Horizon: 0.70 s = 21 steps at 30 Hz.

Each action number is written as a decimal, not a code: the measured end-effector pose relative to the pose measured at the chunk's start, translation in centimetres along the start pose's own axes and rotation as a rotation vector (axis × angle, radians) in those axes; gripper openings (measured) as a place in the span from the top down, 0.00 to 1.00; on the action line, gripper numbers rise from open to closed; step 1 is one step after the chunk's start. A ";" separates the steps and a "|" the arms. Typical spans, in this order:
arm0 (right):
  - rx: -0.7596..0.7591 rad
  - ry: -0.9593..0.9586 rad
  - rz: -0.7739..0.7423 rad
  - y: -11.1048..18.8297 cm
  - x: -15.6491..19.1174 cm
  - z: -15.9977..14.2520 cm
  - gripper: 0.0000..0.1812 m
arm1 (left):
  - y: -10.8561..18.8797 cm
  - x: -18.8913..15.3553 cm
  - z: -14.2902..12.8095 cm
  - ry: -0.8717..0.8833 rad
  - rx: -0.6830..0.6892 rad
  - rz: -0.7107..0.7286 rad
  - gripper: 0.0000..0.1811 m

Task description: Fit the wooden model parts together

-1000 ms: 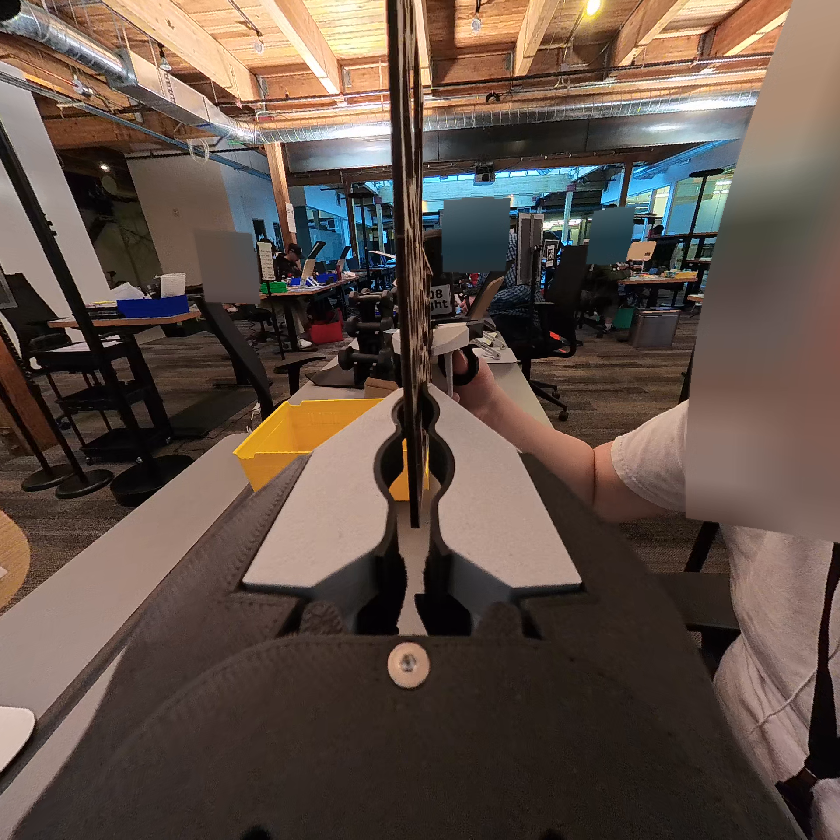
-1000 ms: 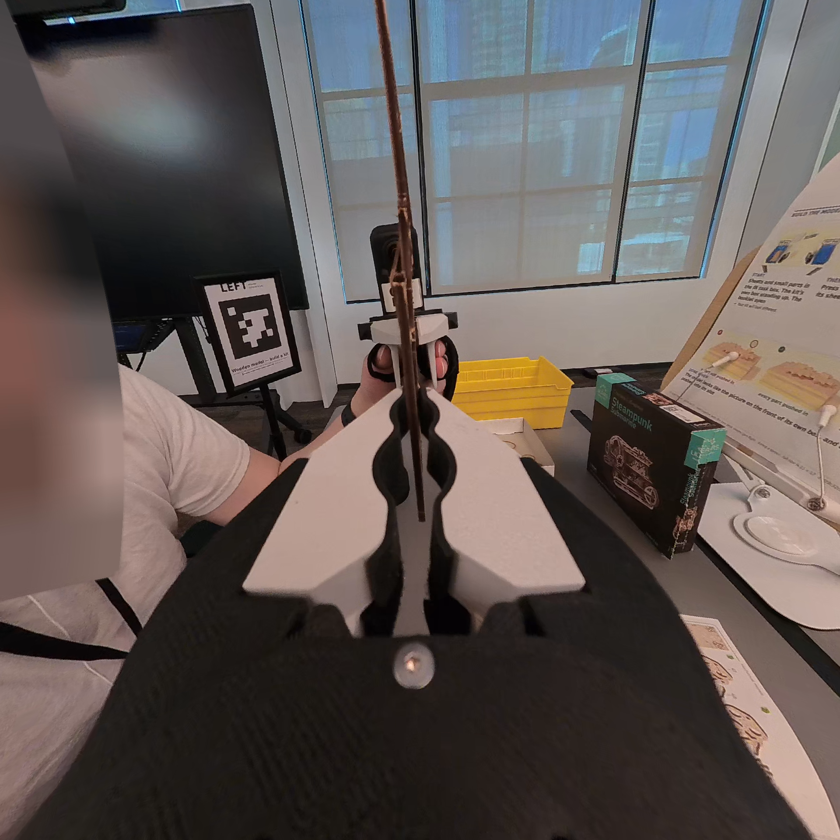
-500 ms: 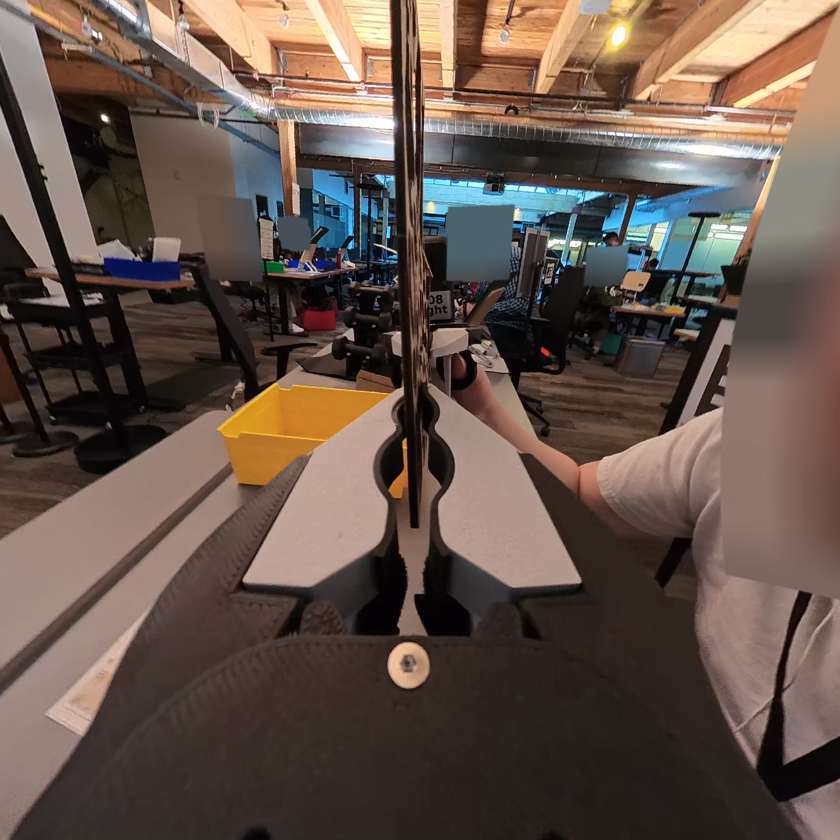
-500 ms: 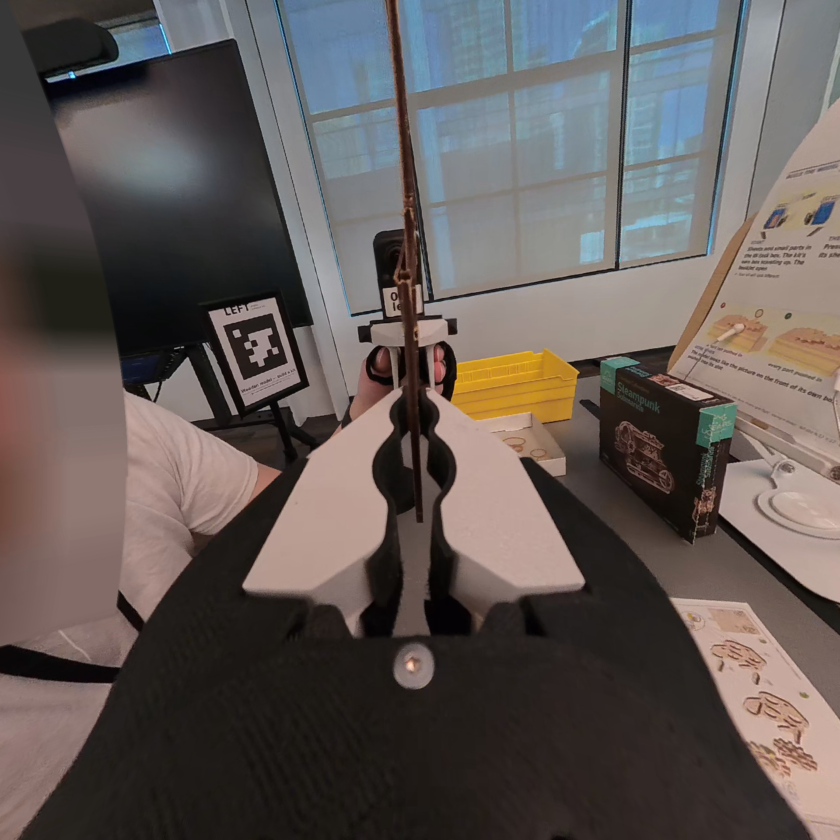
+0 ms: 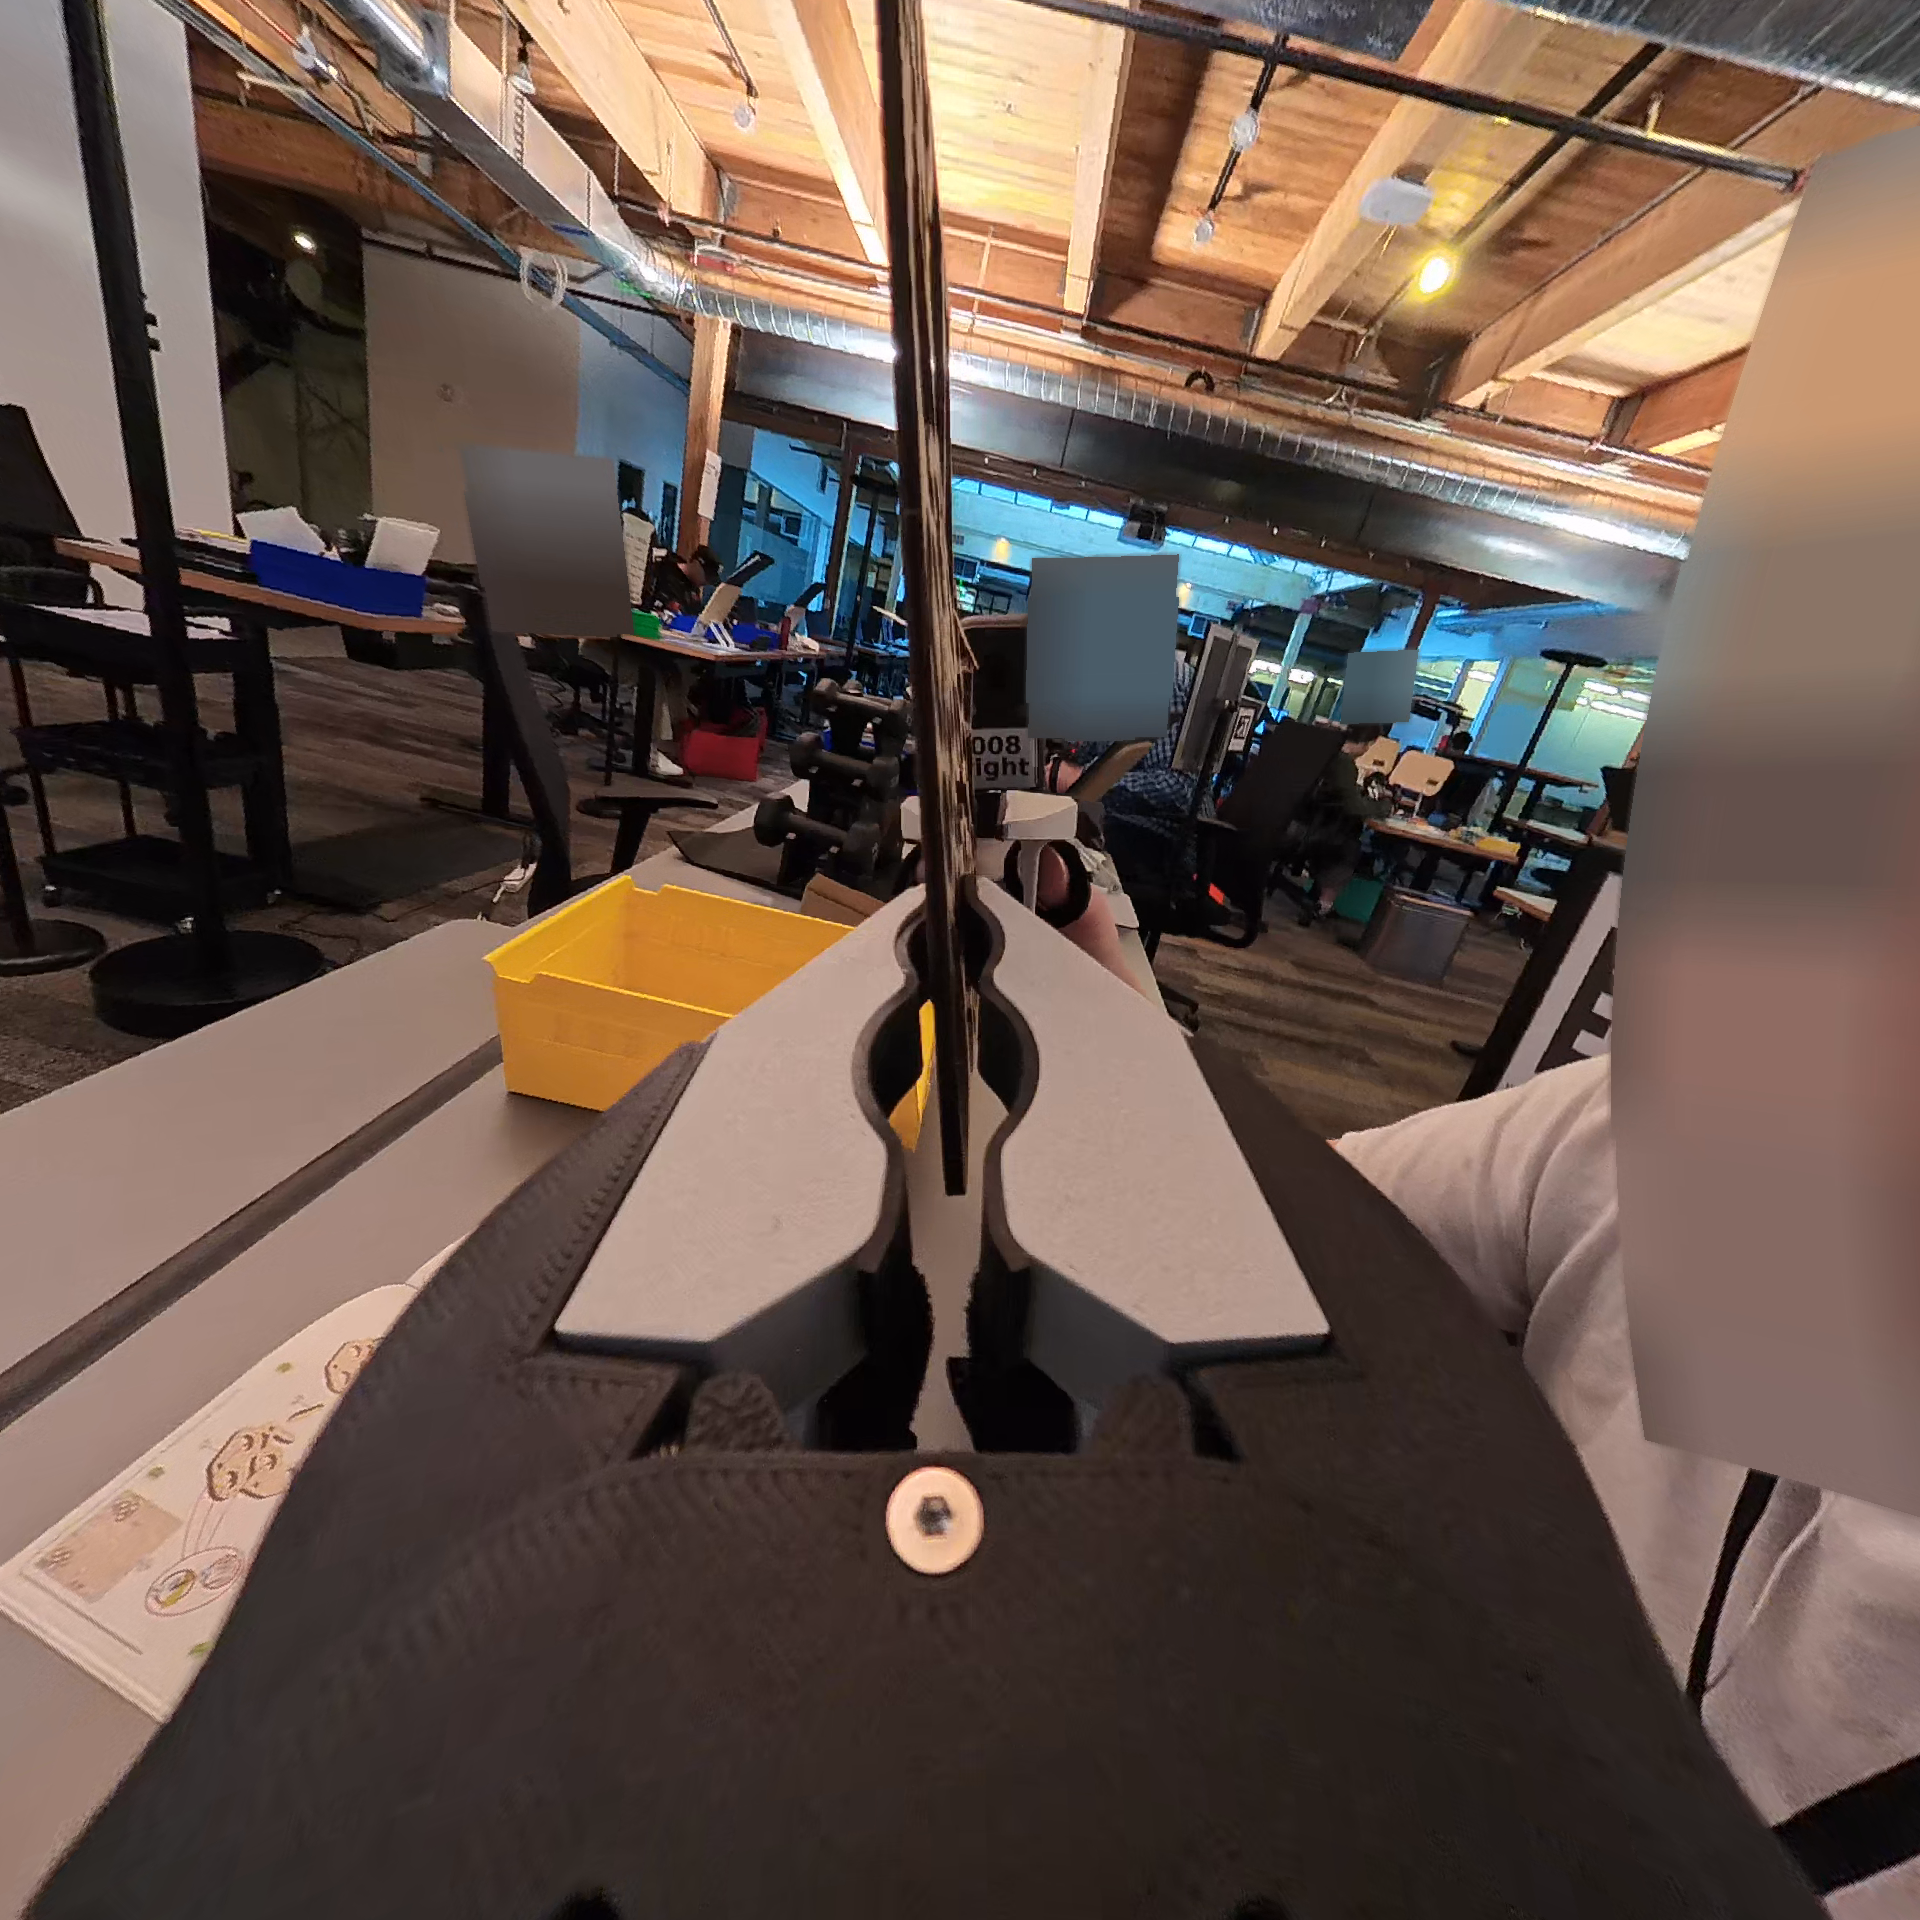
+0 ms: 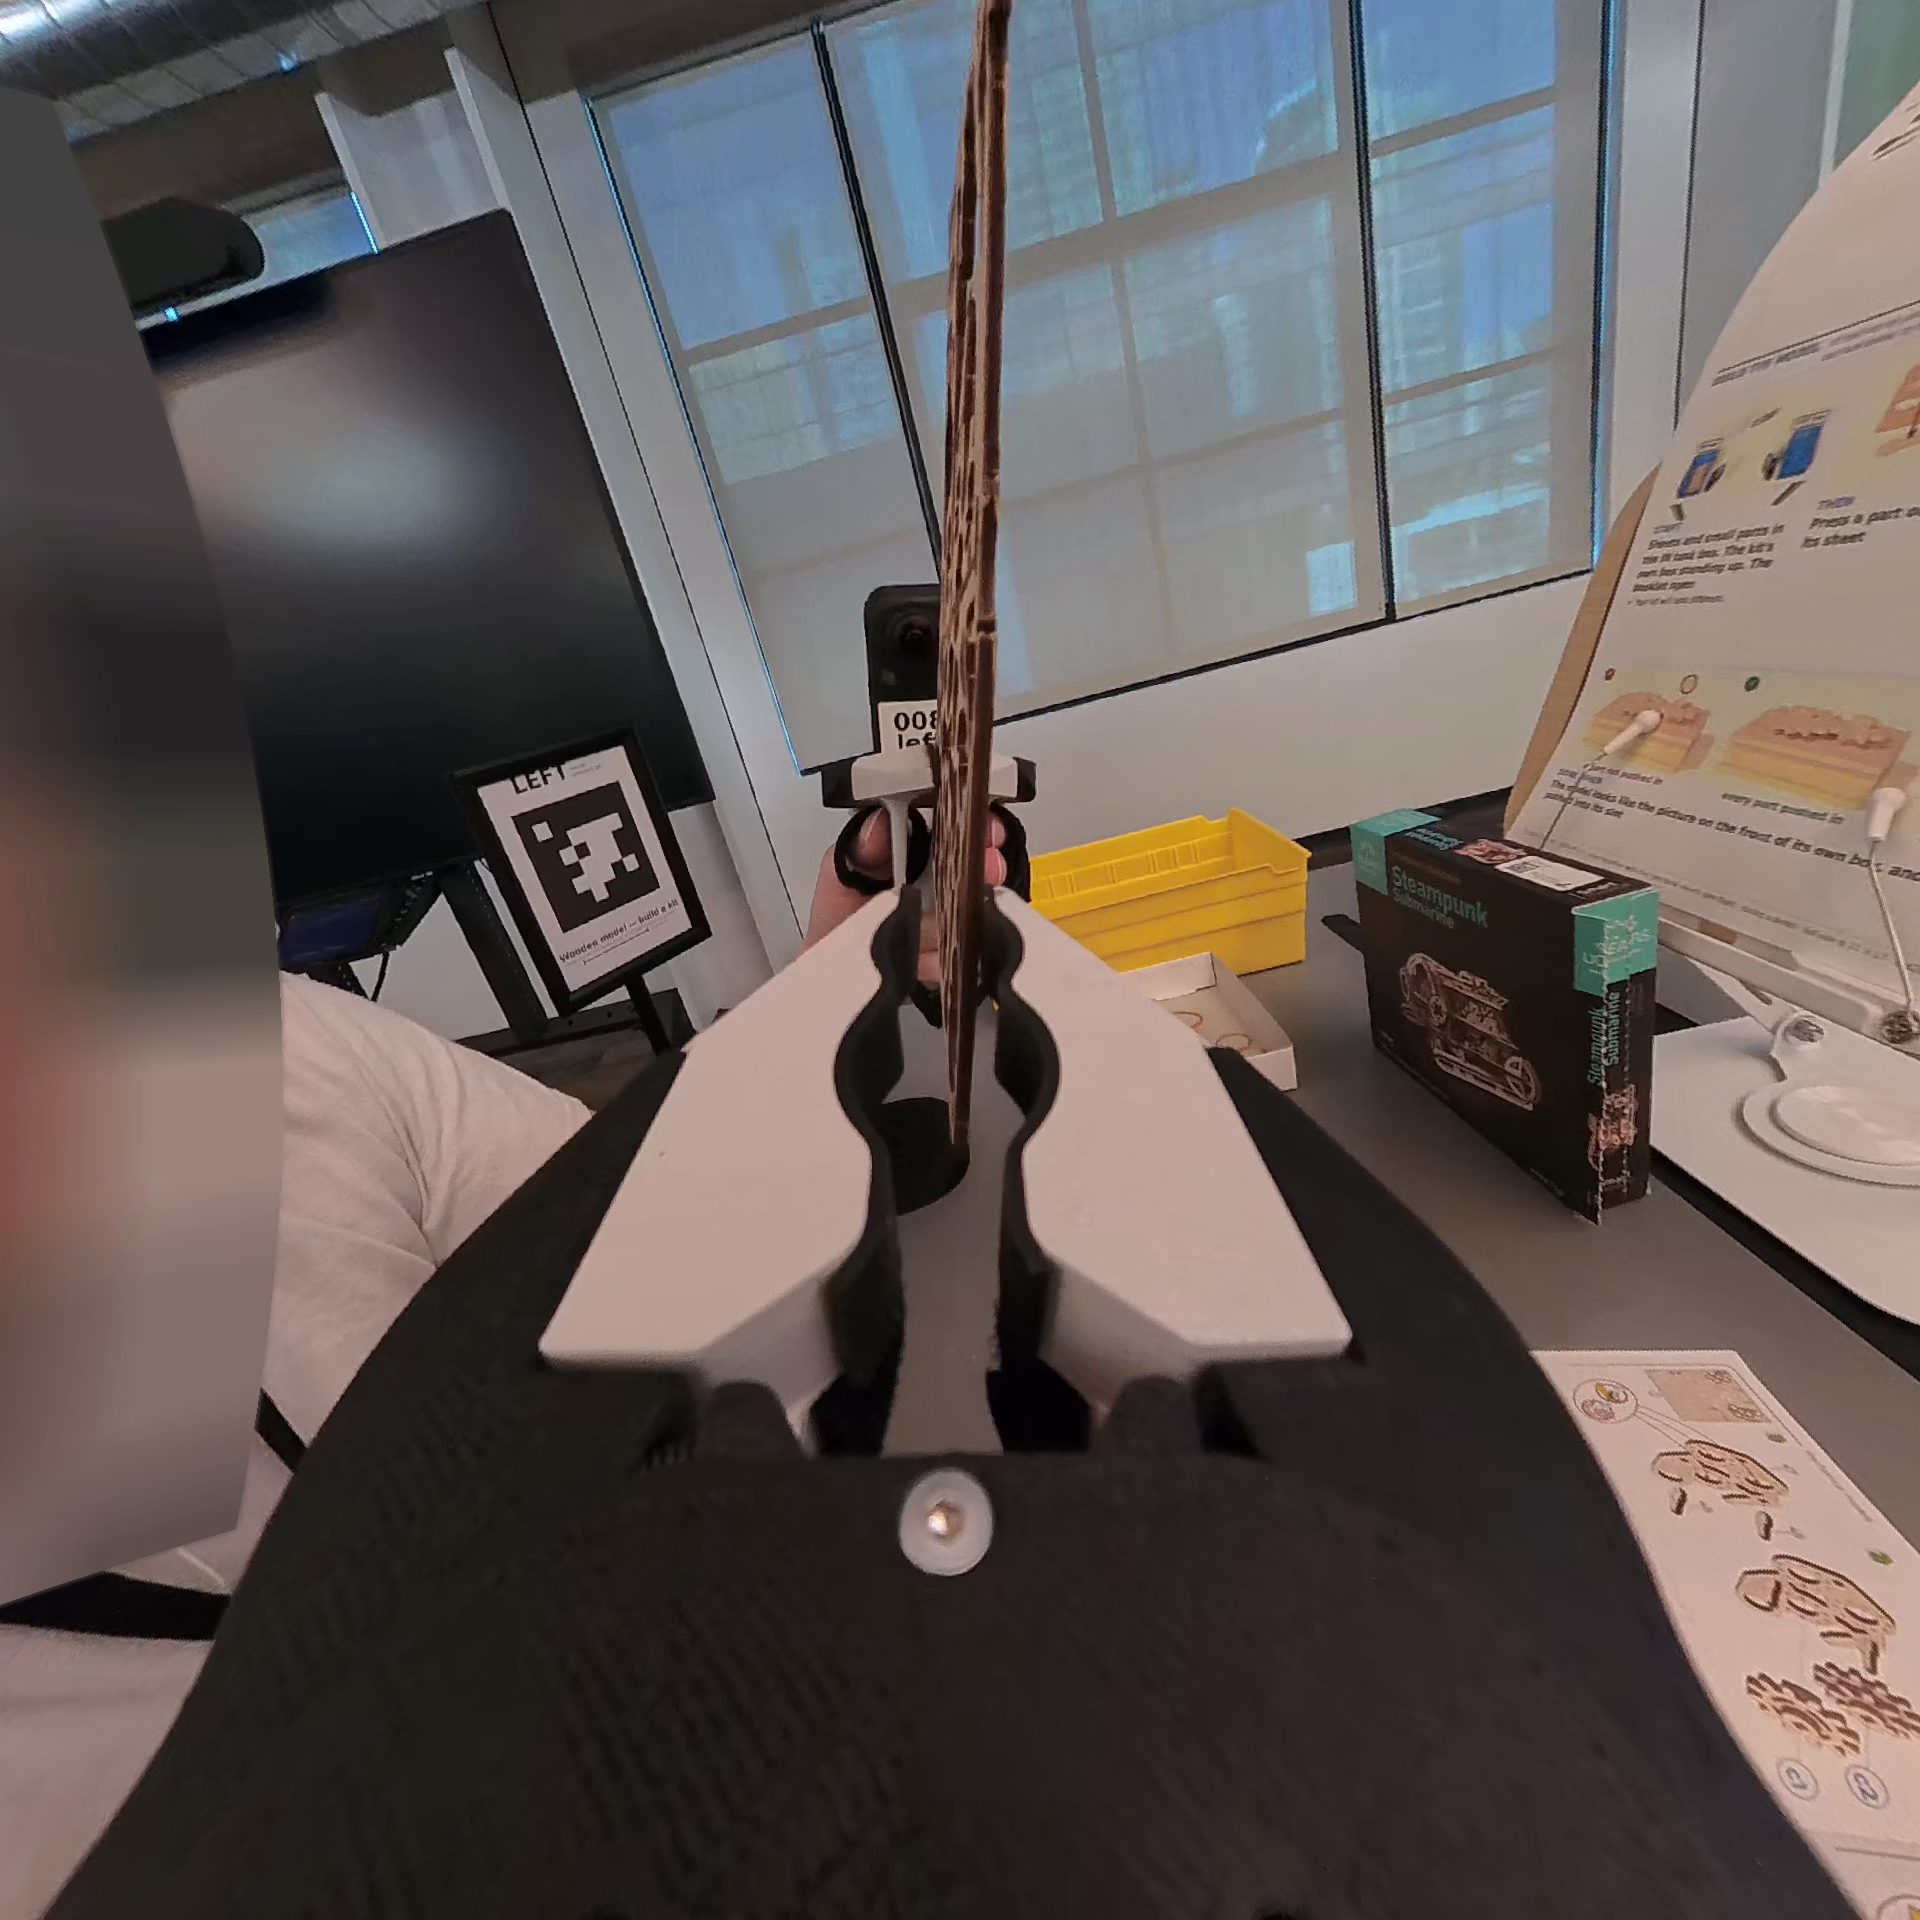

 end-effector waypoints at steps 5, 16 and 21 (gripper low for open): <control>-0.009 -0.007 -0.010 0.2 -0.3 0.1 0.95 | 0.1 0.1 0.1 -0.002 -0.004 0.009 1.00; 0.004 0.003 -0.006 0.4 -0.2 0.1 1.00 | -0.1 0.1 0.0 0.009 -0.010 0.000 1.00; -0.021 -0.005 0.001 0.5 -0.5 0.3 0.97 | -0.3 0.1 0.2 -0.004 -0.044 0.013 1.00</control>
Point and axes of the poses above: each gripper's, where its closed fingertips meet, y back along the fingers, z out of its top, x = y × z across the jaws, the point moved 3 cm from there along y, back along the fingers
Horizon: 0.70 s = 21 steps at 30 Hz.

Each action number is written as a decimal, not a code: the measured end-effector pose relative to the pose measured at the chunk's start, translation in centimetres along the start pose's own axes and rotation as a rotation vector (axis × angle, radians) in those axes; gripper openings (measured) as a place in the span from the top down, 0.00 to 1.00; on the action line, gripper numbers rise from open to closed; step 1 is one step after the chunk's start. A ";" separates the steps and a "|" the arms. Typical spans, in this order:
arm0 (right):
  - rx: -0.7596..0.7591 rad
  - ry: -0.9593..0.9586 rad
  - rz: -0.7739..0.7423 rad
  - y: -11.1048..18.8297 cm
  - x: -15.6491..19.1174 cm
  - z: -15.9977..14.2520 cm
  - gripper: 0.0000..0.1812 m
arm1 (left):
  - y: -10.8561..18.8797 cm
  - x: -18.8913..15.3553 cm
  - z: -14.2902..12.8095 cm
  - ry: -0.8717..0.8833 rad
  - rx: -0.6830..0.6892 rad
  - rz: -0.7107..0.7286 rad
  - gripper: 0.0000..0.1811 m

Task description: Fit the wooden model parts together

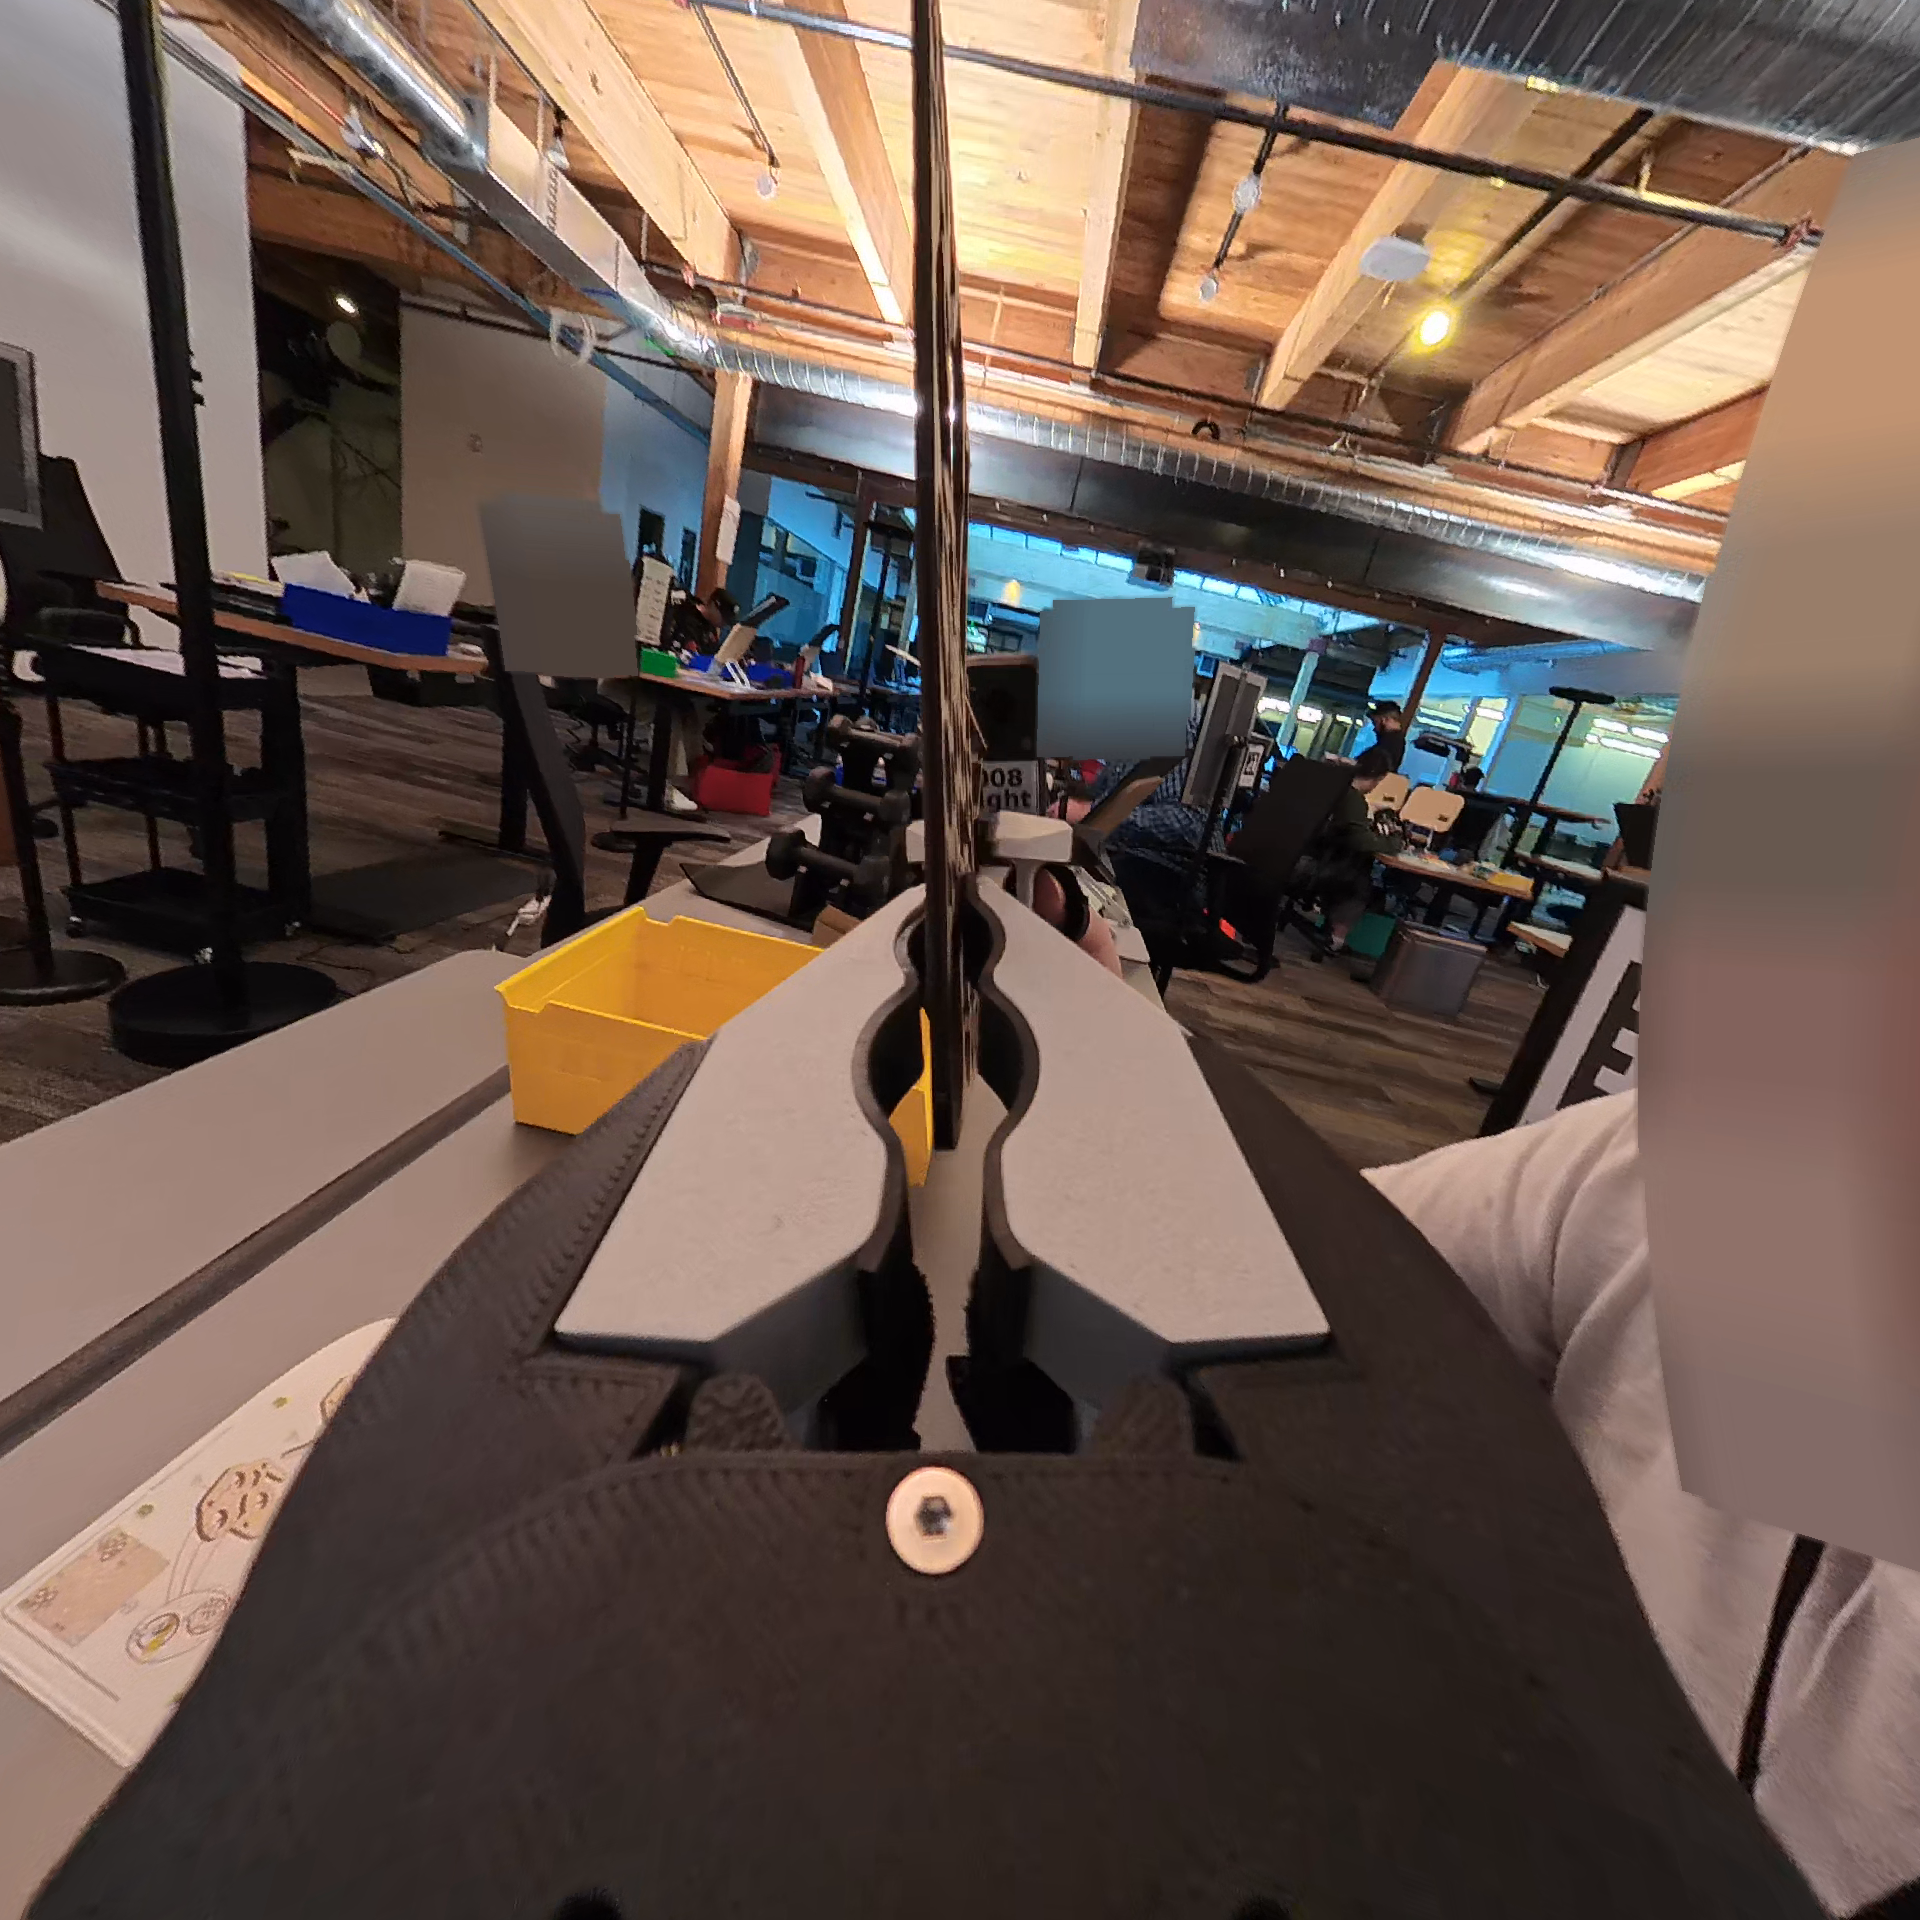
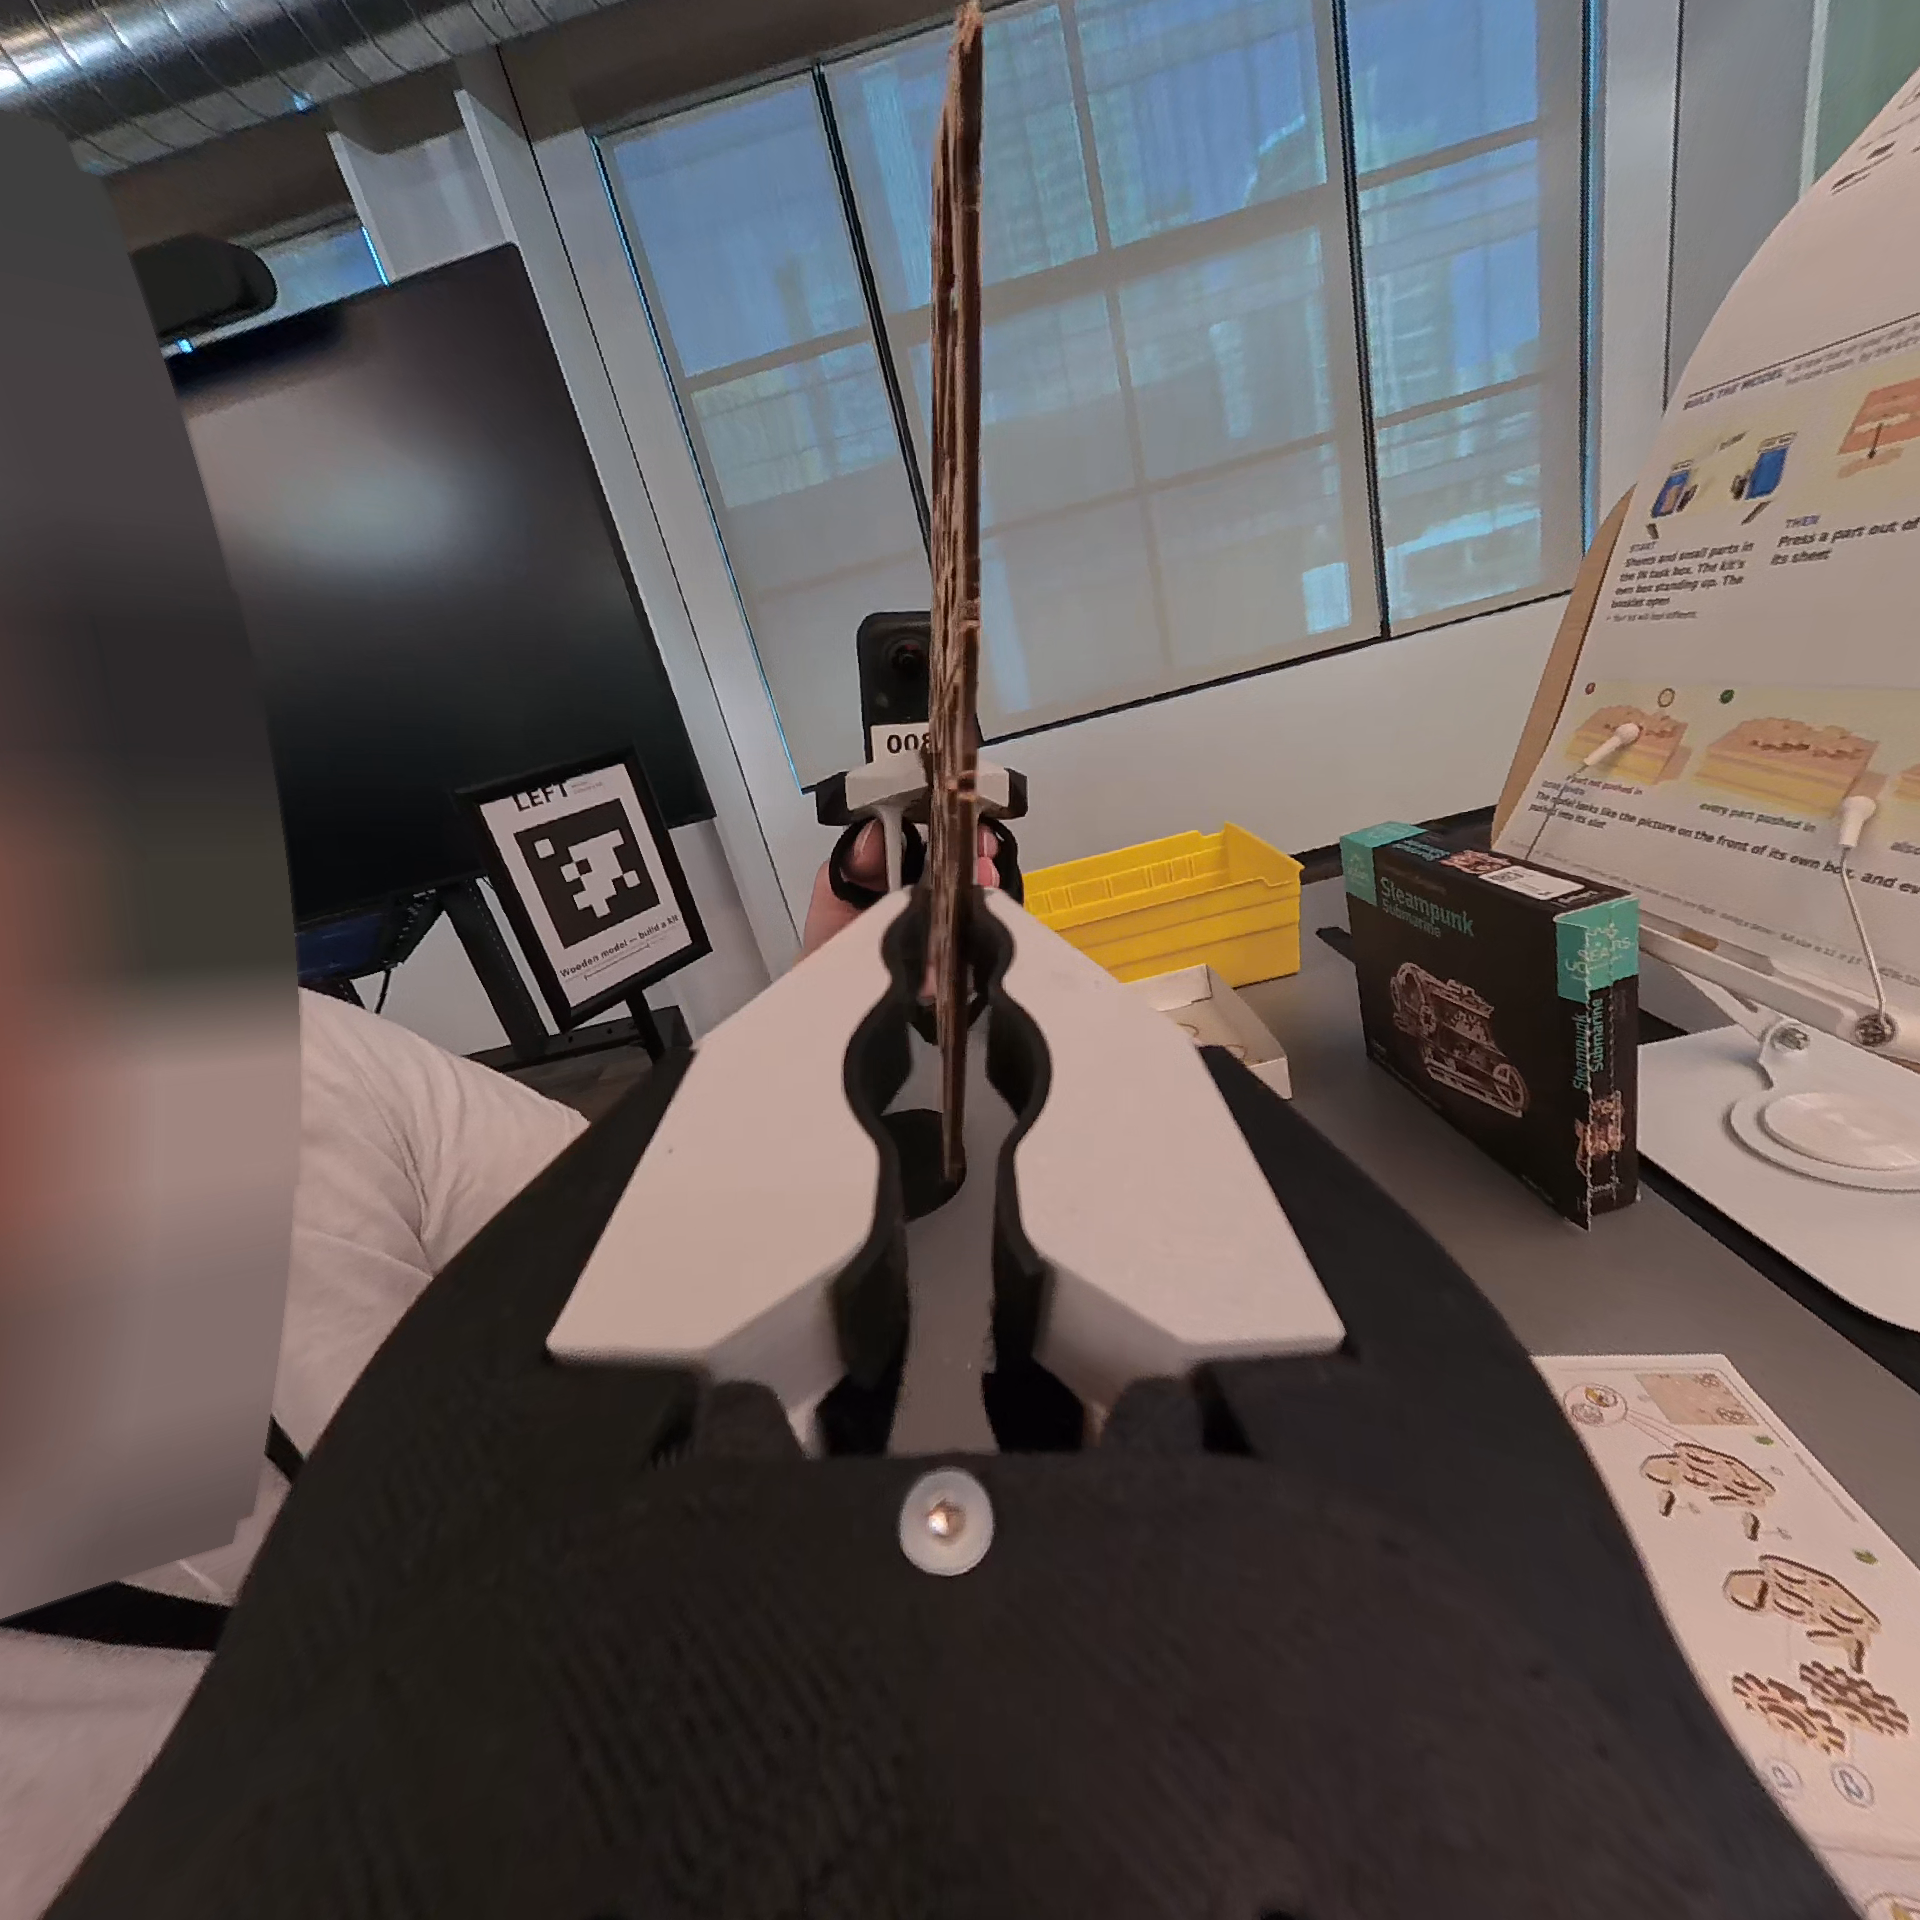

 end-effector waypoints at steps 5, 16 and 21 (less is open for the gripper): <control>-0.001 -0.018 -0.021 0.1 -0.7 -0.1 0.93 | 0.2 0.5 0.2 0.019 -0.035 0.015 1.00; -0.035 -0.043 -0.076 4.4 -0.6 2.8 0.99 | -1.0 1.6 -0.5 -0.048 -0.014 0.134 0.70; 0.109 0.041 -0.825 21.3 -4.4 4.8 0.99 | -0.8 1.0 -1.1 -0.077 0.063 0.091 0.82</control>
Point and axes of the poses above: each gripper's, where its closed fingertips meet, y back along the fingers, z out of its top, x = y × z across the jaws, the point moved 3 cm from there along y, back along the fingers
